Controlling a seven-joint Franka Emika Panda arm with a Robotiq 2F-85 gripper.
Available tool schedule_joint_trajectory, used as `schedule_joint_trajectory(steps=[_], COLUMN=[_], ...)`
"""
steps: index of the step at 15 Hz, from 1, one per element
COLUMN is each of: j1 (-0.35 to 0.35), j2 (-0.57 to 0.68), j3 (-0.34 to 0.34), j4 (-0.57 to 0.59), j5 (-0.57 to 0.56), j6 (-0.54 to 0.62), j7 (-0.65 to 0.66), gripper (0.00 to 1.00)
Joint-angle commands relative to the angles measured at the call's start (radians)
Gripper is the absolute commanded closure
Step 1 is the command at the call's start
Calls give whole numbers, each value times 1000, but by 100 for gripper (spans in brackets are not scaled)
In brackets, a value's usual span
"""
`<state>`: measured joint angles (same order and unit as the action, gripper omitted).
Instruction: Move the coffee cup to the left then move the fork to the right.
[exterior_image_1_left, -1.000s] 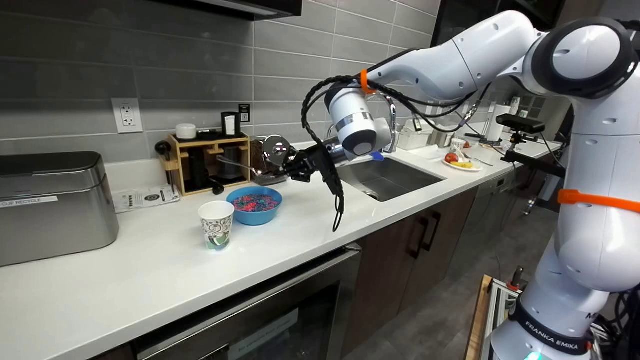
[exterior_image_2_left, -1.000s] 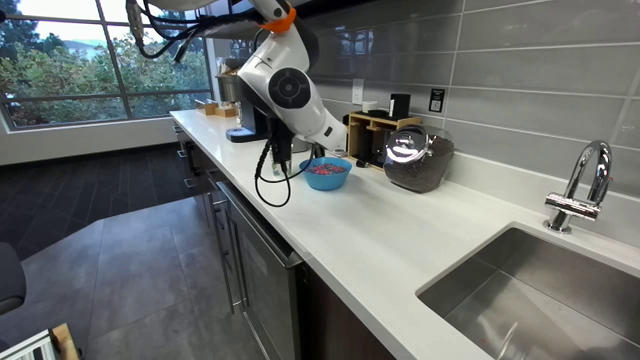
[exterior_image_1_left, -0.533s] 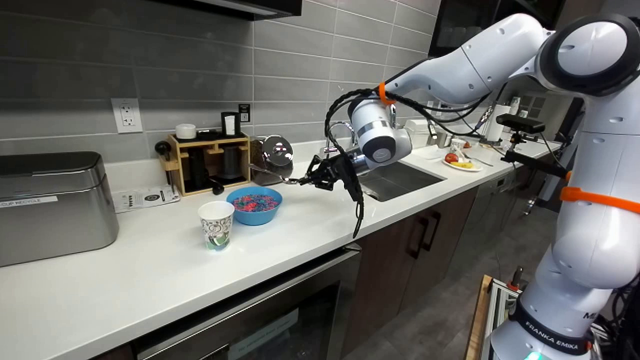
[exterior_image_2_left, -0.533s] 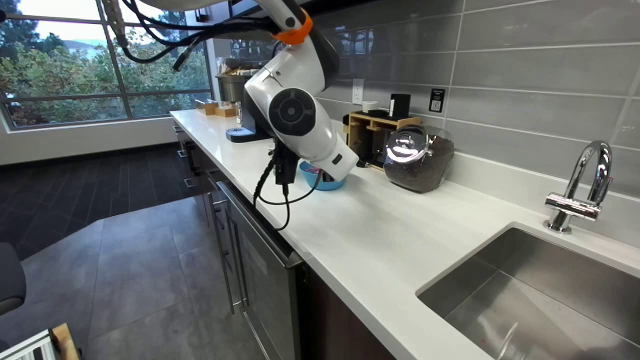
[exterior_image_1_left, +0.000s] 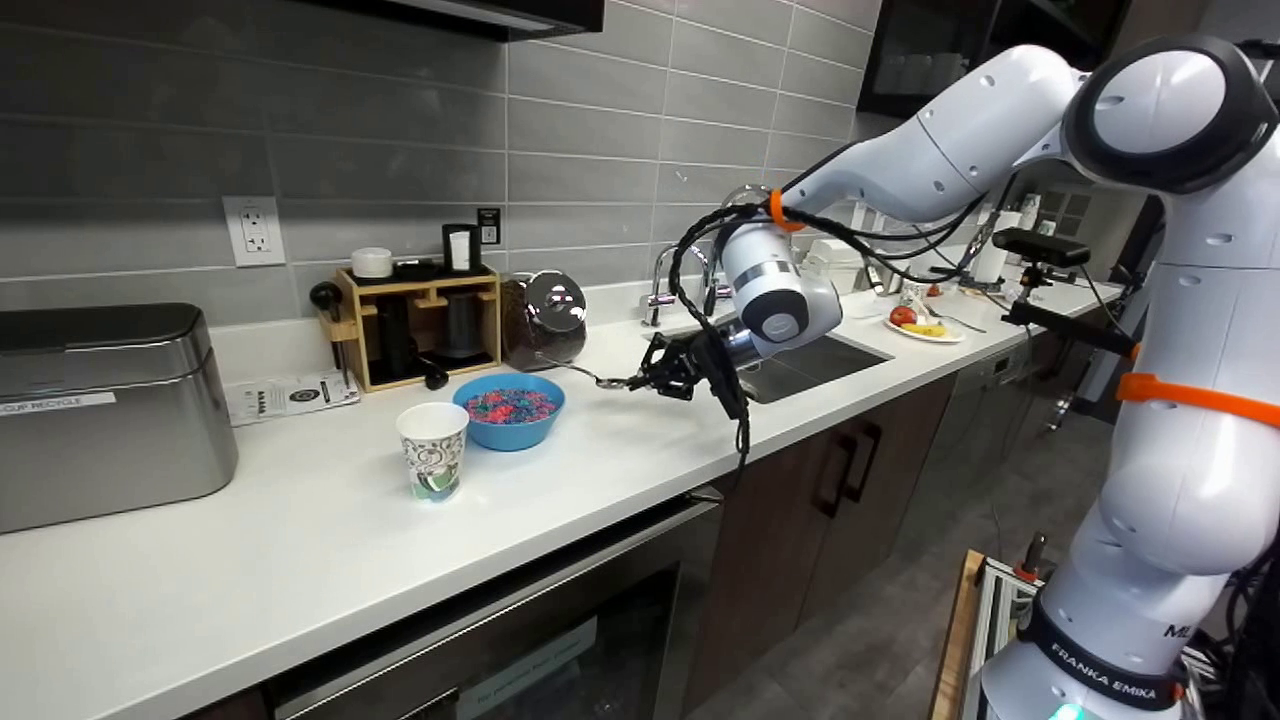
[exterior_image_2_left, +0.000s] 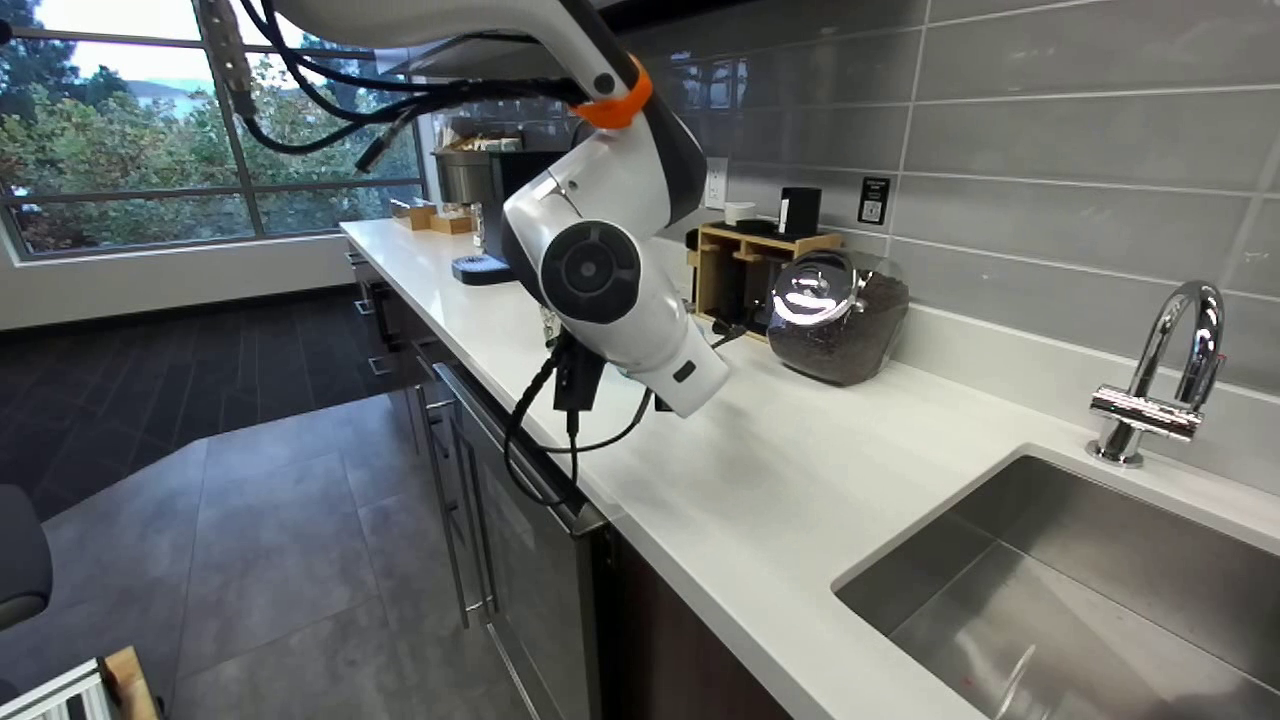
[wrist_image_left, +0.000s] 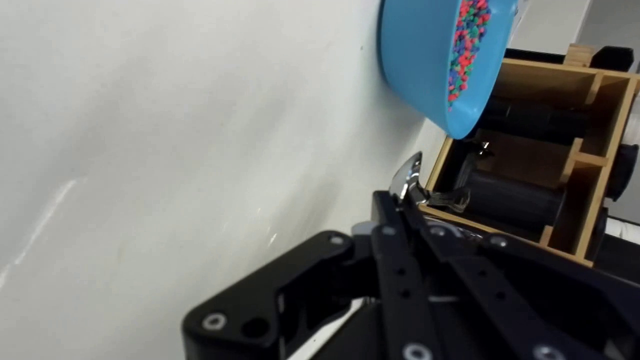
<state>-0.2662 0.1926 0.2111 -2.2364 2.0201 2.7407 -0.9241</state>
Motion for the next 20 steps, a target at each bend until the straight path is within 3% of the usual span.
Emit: schedule_joint_trajectory(steps=[1, 15, 16, 17, 18, 20], j1=[-7, -1, 0, 0, 0, 1], j2=[26, 119, 120, 120, 120, 112], j3=[-9, -9, -8, -8, -8, -7], j4=[-4, 29, 29, 29, 30, 26], j5=[21, -2, -4, -4, -3, -7], j6=[-14, 10, 10, 9, 11, 18], j7=[-11, 9, 11, 12, 10, 10], gripper=[99, 99, 96, 71, 70, 56])
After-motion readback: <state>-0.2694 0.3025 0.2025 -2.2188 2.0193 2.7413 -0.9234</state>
